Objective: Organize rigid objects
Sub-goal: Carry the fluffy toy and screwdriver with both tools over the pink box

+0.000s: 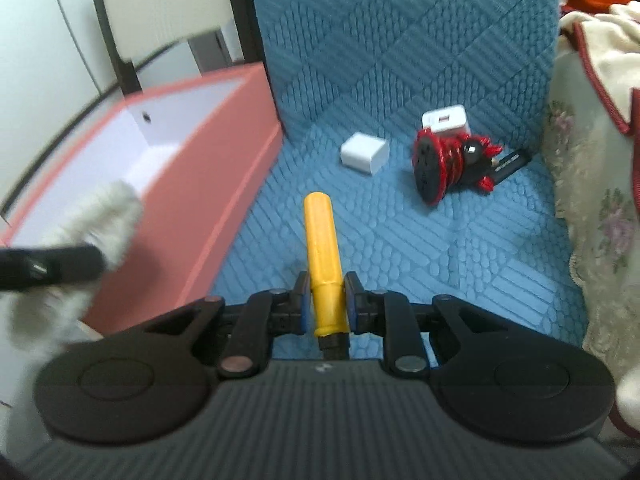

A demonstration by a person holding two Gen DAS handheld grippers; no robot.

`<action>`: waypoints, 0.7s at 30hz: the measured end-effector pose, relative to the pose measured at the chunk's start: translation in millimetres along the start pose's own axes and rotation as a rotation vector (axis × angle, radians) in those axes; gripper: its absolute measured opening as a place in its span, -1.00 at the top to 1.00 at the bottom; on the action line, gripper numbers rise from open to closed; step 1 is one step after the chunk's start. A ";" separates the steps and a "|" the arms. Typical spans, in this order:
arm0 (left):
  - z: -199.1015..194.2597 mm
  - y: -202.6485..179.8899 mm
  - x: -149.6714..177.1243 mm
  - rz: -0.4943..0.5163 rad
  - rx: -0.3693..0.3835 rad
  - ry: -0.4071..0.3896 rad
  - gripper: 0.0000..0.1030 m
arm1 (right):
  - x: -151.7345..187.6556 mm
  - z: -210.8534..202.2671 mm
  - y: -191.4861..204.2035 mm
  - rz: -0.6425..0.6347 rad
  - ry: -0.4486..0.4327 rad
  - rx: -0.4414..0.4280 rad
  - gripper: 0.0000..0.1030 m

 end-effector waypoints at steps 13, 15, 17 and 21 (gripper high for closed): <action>-38.1 -0.3 -40.1 0.006 0.039 -0.082 -0.05 | -39.6 -83.5 52.0 -0.002 -0.125 -0.100 0.58; -47.7 6.8 -48.8 0.001 0.034 -0.102 -0.05 | -45.8 -89.5 65.9 -0.012 -0.140 -0.113 0.58; -58.7 17.8 -57.8 -0.007 0.019 -0.118 -0.05 | -53.6 -93.4 83.0 -0.020 -0.151 -0.134 0.58; -74.5 52.2 -71.7 -0.033 -0.016 -0.136 -0.05 | -66.9 -86.8 121.6 -0.058 -0.147 -0.172 0.58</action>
Point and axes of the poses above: each gripper's, at about its wrist camera, not at the fingertips, and z roughly the way its jaws point, y to its left, x to its underside, the point moved 10 cm from there along z, roughly the way its jaws point, and after that the axes turned 8 degrees about x, right-handed, at the moved point
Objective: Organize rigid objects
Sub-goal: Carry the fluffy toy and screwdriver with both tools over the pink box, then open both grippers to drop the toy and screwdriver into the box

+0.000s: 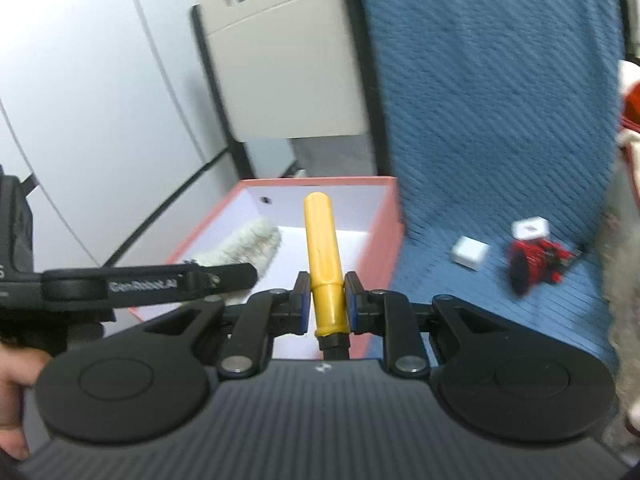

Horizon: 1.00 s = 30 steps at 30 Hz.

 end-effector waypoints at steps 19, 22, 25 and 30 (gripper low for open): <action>41.6 173.7 -0.4 -0.200 -0.138 0.081 -0.06 | 47.3 171.1 79.9 -0.026 0.304 0.011 0.58; 46.5 176.7 0.7 -0.192 -0.134 0.091 -0.06 | 53.0 180.2 81.8 -0.025 0.321 0.015 0.56; 52.5 176.0 0.4 -0.190 -0.138 0.102 -0.11 | 51.5 180.4 82.1 -0.023 0.318 0.015 0.51; 42.9 170.1 0.9 -0.190 -0.130 0.074 -0.34 | 45.0 168.5 80.6 -0.035 0.310 0.019 0.45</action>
Point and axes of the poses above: each gripper's, at about its wrist camera, not at the fingertips, and z roughly the way its jaws point, y to its left, x to its underside, the point moved 10 cm from there along z, roughly the way its jaws point, and after that the axes turned 8 degrees about x, right-handed, at the moved point
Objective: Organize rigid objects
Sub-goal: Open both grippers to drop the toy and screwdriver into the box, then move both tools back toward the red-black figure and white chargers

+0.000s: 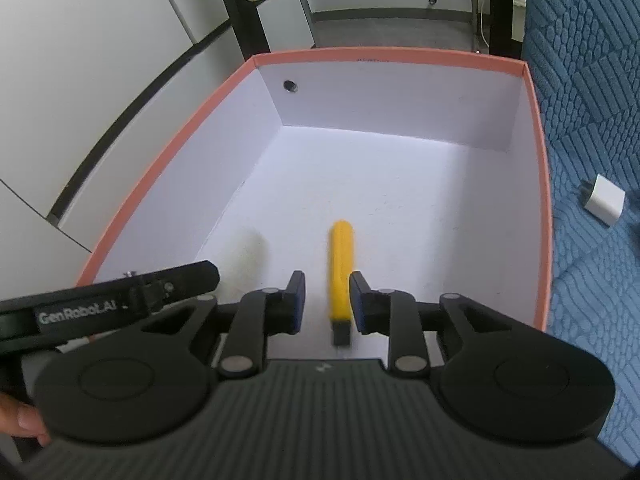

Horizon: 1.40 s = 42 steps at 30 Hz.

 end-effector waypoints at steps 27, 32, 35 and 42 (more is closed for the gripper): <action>-80.2 -158.9 46.2 0.183 0.087 -0.129 -0.34 | 15.1 -164.9 -90.6 0.032 -0.294 0.072 0.45; -74.9 -190.3 67.9 0.207 0.113 -0.116 -0.34 | 29.1 -183.7 -117.3 0.065 -0.319 0.097 0.45; -72.5 -207.5 81.4 0.215 0.129 -0.105 -0.34 | 37.4 -191.9 -132.2 0.073 -0.327 0.122 0.45; -62.3 -243.9 105.5 0.258 0.156 -0.088 -0.34 | 63.6 -207.0 -170.1 0.103 -0.336 0.172 0.45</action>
Point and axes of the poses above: each gripper's, at about its wrist camera, not at the fingertips, and z roughly the way its jaws point, y to its left, x to its underside, the point moved 10 cm from there along z, roughly the way its jaws point, and after that the axes turned 8 degrees about x, right-handed, at the moved point
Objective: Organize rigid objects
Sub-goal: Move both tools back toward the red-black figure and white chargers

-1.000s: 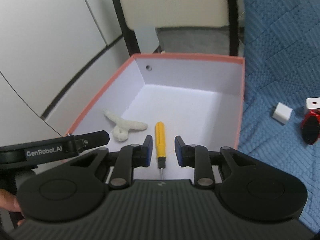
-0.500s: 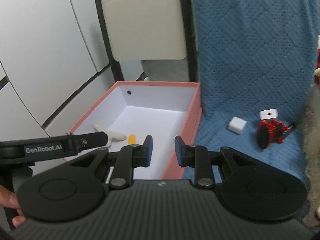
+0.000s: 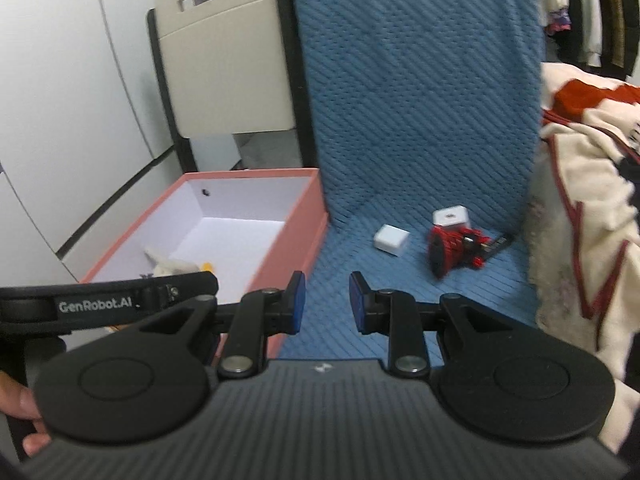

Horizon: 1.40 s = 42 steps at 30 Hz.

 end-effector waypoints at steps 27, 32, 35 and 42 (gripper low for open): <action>85.4 -72.6 32.7 0.087 0.003 0.059 -0.34 | 68.0 15.7 -120.1 0.127 0.031 0.168 0.45; 108.3 -69.4 25.4 0.092 -0.002 0.064 -0.34 | 60.0 32.4 -125.8 0.157 0.011 0.172 0.45; 121.9 -68.0 21.5 0.105 0.001 0.069 -0.34 | 53.5 46.3 -130.8 0.181 0.009 0.175 0.45; 158.0 -60.8 20.0 0.154 0.018 0.103 -0.34 | 35.5 74.7 -131.7 0.191 -0.002 0.150 0.45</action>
Point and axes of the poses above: each gripper's, at about its wrist camera, not at the fingertips, and z roughly the way its jaws point, y to its left, x to its underside, the point moved 10 cm from there along z, roughly the way its jaws point, and after that the axes turned 8 degrees about x, right-handed, at the moved point
